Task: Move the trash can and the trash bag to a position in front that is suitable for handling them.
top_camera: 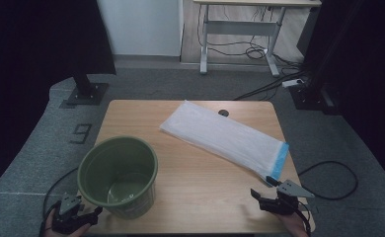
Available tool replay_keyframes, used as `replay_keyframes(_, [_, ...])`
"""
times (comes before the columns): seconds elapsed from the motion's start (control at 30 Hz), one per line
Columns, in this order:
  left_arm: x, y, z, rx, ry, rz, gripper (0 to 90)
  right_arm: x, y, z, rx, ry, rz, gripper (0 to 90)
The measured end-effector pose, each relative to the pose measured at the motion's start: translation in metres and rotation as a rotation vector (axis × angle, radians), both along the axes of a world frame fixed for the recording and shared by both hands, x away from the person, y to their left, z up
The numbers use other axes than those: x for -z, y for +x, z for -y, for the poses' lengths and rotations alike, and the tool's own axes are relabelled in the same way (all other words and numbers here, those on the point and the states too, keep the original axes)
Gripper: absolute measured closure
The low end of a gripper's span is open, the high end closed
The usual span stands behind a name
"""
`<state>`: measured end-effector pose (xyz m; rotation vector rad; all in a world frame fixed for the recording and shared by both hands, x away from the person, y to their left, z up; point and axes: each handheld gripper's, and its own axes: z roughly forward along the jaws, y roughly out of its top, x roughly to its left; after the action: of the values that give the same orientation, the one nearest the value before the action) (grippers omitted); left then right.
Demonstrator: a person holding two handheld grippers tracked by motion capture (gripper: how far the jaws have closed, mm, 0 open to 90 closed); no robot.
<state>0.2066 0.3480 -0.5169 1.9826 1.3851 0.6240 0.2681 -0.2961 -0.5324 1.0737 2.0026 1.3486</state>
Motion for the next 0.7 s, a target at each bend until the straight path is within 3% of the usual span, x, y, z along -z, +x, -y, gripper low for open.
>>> replay_keyframes(0.13, [0.002, -0.007, -0.011, 0.062, -0.005, -0.007, 14.7, -0.001, -0.003, 0.001, 0.012, 0.053, -0.014, 18.5])
replay_keyframes(0.27, [-0.002, -0.009, -0.014, 0.115, -0.029, 0.022, 14.8, -0.001, -0.008, 0.006, 0.045, 0.071, -0.019, 19.2])
replay_keyframes(0.33, [-0.007, -0.007, -0.007, 0.2, -0.04, 0.039, 14.8, 0.0, -0.01, 0.008, 0.056, 0.093, -0.031, 19.5])
replay_keyframes(0.5, [-0.013, 0.0, 0.015, 0.354, -0.013, 0.016, 15.8, -0.001, -0.014, 0.011, 0.063, 0.143, -0.029, 19.9])
replay_keyframes(0.6, [-0.016, 0.006, 0.025, 0.415, -0.015, 0.012, 15.1, 0.0, -0.016, 0.012, 0.046, 0.168, -0.039, 19.9])
replay_keyframes(0.7, [-0.017, 0.013, 0.033, 0.437, -0.013, 0.013, 14.7, 0.001, -0.018, 0.012, 0.033, 0.161, -0.041, 19.9])
